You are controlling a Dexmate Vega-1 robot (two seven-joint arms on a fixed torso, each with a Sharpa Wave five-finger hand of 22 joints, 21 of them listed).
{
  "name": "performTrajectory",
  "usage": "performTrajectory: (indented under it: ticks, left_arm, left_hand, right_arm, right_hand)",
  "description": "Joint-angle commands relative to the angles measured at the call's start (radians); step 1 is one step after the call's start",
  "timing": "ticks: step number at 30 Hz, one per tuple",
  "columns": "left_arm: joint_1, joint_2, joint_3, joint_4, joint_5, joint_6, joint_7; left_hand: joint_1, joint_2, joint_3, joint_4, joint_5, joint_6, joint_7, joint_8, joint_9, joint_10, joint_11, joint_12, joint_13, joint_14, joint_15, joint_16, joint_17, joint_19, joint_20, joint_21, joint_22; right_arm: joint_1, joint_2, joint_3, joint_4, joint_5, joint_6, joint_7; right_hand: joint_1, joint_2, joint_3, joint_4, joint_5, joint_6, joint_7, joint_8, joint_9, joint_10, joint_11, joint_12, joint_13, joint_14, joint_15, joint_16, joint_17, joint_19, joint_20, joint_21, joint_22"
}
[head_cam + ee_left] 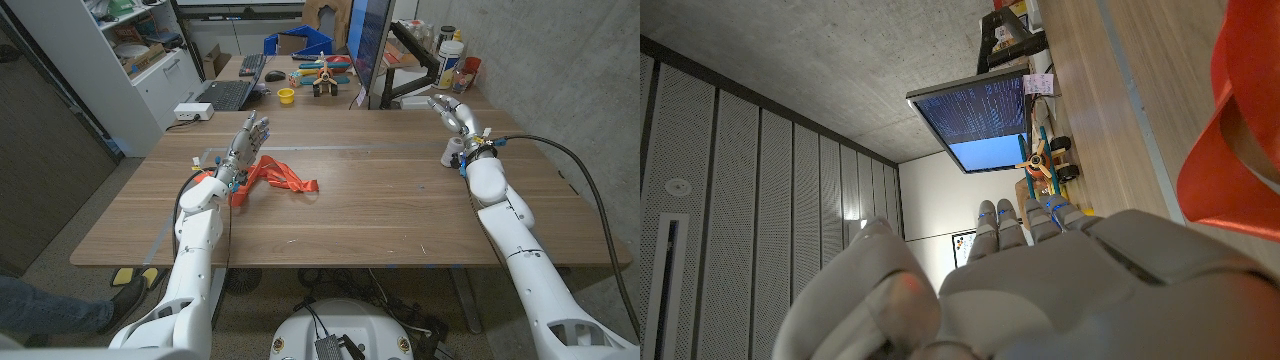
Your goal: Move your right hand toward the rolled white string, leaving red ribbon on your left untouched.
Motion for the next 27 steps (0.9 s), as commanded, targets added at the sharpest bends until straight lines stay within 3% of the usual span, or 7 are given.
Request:
performTrajectory:
  ticks: [1, 27]
  left_arm:
    - [0.003, 0.002, 0.002, -0.014, 0.002, 0.01, -0.001]
    - [-0.01, -0.002, 0.013, 0.002, 0.017, 0.012, 0.007]
  left_hand:
    - [0.009, 0.001, -0.004, 0.004, 0.007, 0.011, 0.003, 0.007, 0.004, 0.006, 0.001, 0.003, 0.006, -0.002, 0.001, 0.005, 0.002, 0.001, 0.004, -0.008, 0.003]
    - [0.012, 0.005, -0.008, 0.003, 0.007, 0.015, 0.006, 0.006, 0.005, 0.007, -0.002, 0.003, 0.006, -0.001, 0.003, 0.005, 0.002, 0.001, 0.007, -0.018, 0.003]
  right_arm:
    - [-0.001, -0.022, -0.012, -0.022, -0.066, -0.045, -0.029]
    - [0.008, -0.049, -0.021, -0.035, -0.12, -0.086, -0.049]
  right_hand:
    - [0.006, -0.004, 0.005, -0.006, 0.005, 0.003, -0.004, -0.002, 0.005, -0.001, 0.0, -0.002, 0.001, -0.007, -0.005, -0.002, 0.0, -0.01, -0.037, -0.006, 0.002]
    - [0.006, -0.002, 0.001, -0.009, 0.005, -0.002, -0.015, -0.005, 0.005, -0.016, 0.0, -0.01, 0.002, -0.04, 0.006, -0.01, 0.0, -0.035, -0.03, -0.032, 0.002]
